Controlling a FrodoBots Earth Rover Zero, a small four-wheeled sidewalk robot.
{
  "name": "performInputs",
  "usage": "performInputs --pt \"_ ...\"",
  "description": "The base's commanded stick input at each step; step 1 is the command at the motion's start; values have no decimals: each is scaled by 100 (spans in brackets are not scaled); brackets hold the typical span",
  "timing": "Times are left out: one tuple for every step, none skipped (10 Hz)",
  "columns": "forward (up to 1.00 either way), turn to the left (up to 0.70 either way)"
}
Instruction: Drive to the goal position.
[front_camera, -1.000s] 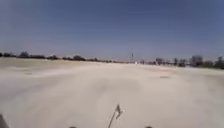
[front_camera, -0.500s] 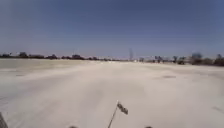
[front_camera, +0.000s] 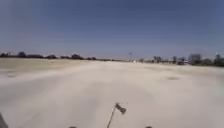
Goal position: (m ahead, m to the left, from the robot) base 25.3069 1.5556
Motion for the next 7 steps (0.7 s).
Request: performInputs --pt "70 0" --pt "70 0" --pt "70 0" --pt "70 0" --pt "70 0" --pt "70 0" --pt "70 0"
